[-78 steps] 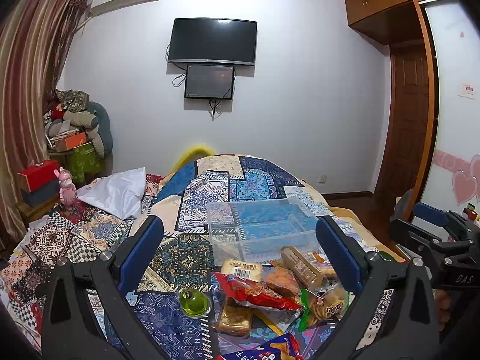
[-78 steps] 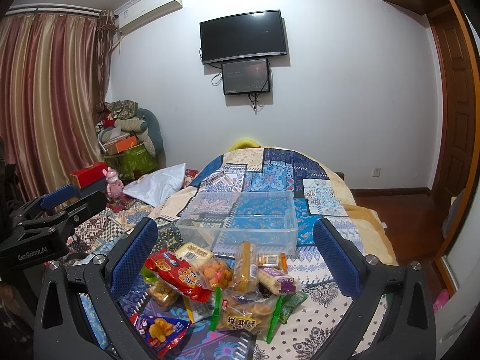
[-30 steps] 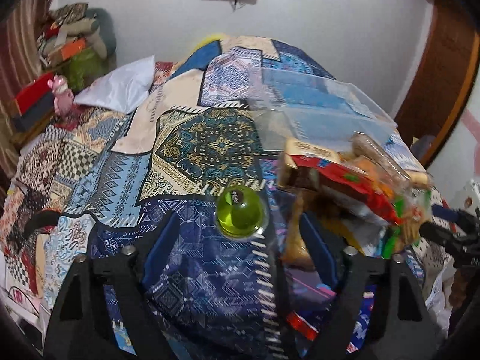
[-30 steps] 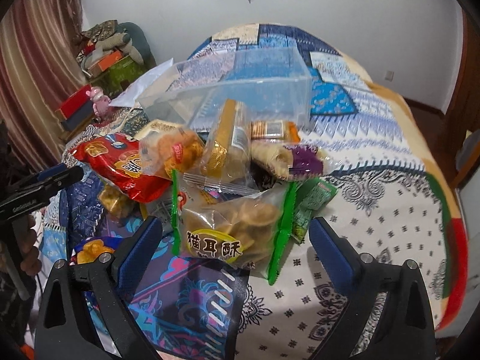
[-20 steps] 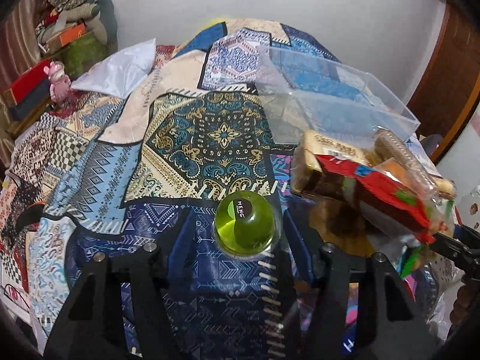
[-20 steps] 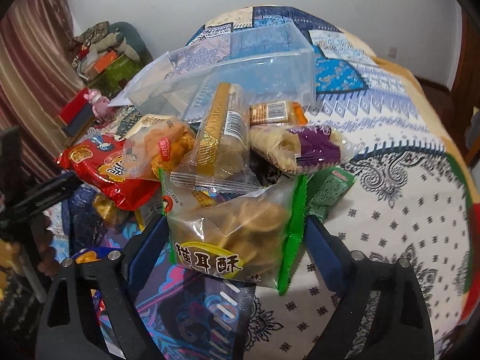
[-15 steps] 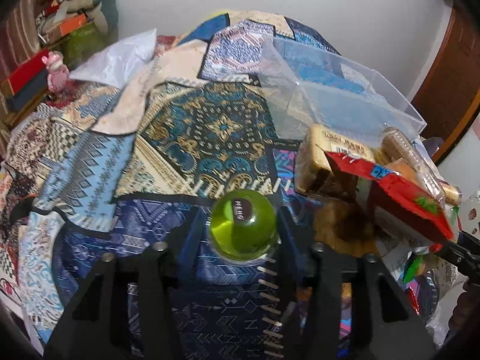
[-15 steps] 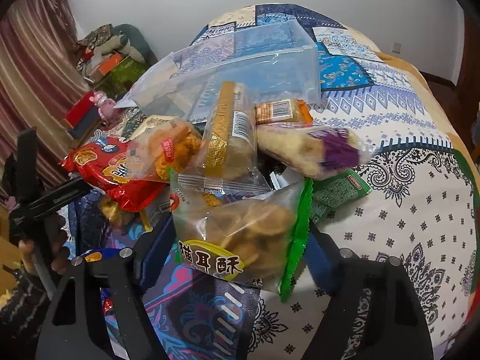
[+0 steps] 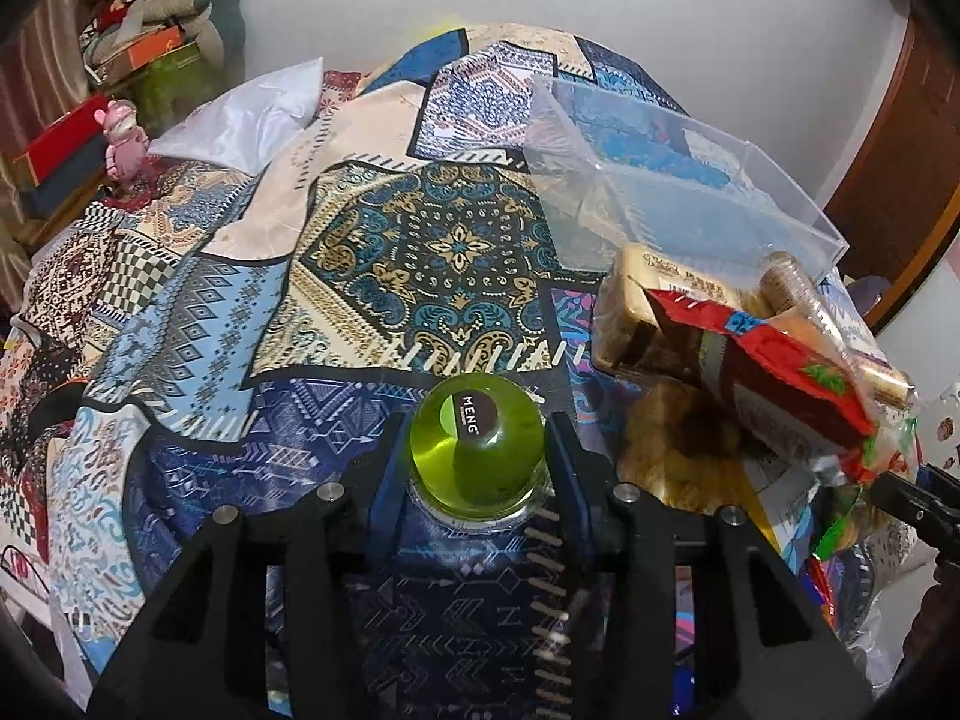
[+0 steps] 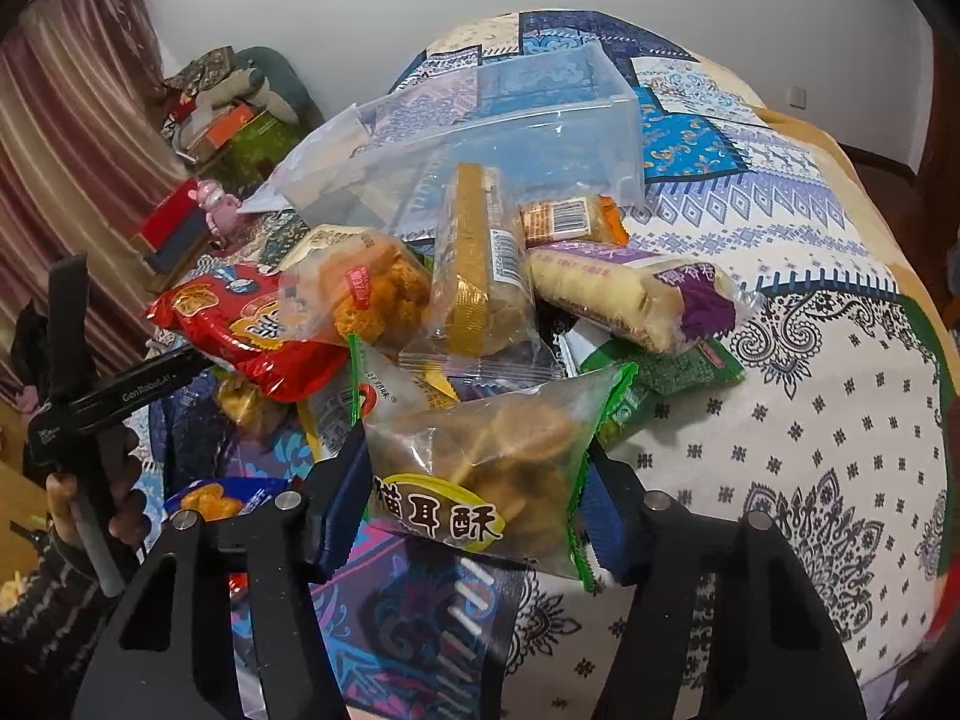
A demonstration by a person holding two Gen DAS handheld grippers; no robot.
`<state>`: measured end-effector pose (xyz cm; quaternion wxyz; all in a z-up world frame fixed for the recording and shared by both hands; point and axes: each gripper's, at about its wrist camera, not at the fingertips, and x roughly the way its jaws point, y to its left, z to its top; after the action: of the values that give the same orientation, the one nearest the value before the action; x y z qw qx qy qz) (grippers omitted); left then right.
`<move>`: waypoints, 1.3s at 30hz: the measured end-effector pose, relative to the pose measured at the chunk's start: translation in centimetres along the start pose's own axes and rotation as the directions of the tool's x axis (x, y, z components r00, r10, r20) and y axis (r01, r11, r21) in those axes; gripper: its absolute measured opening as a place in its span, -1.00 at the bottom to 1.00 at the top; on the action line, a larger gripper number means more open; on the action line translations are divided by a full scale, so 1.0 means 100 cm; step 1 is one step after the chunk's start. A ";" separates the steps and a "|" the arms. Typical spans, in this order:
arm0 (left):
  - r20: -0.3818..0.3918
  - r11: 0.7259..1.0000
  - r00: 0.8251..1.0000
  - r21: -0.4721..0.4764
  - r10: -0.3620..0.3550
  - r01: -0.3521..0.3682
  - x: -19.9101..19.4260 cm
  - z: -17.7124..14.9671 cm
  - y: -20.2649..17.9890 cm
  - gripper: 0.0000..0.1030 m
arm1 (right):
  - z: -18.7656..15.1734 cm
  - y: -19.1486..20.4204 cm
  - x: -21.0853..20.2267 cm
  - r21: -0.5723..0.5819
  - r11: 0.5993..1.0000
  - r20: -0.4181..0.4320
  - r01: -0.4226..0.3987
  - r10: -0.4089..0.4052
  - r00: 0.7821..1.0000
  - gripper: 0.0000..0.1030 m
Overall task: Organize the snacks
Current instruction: 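Grasp the green-lidded jar with left tool while right grasps the cookie bag, then drop the jar into the clear box with left tool while right drops the cookie bag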
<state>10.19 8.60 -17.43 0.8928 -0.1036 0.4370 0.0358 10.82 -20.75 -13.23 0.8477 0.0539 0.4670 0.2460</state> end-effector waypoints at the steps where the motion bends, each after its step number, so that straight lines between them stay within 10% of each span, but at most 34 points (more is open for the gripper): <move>1: 0.007 1.000 1.000 0.000 0.000 0.000 -0.004 0.000 0.001 -0.12 | 0.000 0.000 -0.002 0.000 1.000 0.003 0.002 -0.002 1.000 0.14; 23: 0.169 0.997 0.985 0.077 -0.024 0.011 -0.073 0.064 -0.034 -0.12 | 0.047 0.000 -0.061 -0.032 0.999 0.199 0.026 -0.019 0.980 0.14; 39: 0.174 0.991 0.982 0.123 -0.069 0.048 -0.036 0.131 -0.069 -0.12 | 0.122 0.015 -0.030 -0.084 0.996 0.263 0.009 0.014 0.965 0.14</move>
<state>19.19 4.84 -5.69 0.9334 -0.0598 0.3537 -0.0075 18.94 -19.11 -3.65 0.9034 0.0510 0.3394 0.2572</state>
